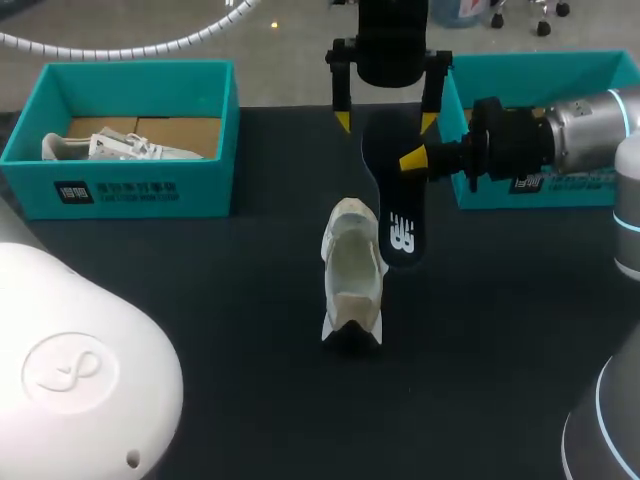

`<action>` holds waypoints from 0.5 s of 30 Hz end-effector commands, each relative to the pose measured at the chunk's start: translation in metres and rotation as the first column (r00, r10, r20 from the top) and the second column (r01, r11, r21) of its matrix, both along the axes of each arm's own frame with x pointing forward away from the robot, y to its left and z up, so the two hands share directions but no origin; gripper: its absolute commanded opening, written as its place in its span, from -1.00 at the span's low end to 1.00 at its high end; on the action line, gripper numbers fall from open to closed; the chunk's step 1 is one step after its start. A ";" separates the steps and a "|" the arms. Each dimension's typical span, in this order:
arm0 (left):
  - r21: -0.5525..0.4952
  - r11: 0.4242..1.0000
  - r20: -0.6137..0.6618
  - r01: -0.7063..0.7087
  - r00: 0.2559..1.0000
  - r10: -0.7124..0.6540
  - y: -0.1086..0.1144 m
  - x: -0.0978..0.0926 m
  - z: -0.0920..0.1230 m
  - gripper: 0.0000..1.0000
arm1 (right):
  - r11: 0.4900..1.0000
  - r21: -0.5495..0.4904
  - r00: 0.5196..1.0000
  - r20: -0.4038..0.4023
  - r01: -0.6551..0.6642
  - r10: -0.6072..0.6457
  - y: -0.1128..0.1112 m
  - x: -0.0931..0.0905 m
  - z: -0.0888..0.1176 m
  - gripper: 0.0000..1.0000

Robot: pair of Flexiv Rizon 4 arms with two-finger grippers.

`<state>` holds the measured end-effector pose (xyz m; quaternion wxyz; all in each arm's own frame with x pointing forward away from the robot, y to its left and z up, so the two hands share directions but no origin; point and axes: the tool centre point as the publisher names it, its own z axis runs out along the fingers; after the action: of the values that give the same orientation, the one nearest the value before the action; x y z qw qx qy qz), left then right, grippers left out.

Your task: Take the shoe out of the shoebox, open the shoe tongue, remove and reinsert the insole, then place the shoe into the shoebox

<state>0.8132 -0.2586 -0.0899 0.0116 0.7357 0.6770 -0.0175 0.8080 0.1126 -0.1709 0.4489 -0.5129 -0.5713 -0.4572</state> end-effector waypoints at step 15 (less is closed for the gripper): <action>-0.321 0.947 0.058 -0.025 0.997 0.046 0.021 -0.012 -0.005 1.00 | 1.000 -0.013 1.000 0.001 -0.009 0.009 -0.006 -0.001 0.003 -1.00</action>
<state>0.8082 -0.2531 -0.0895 0.0915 0.7204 0.6847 -0.0608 0.8073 0.1075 -0.1692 0.4481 -0.5123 -0.5754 -0.4535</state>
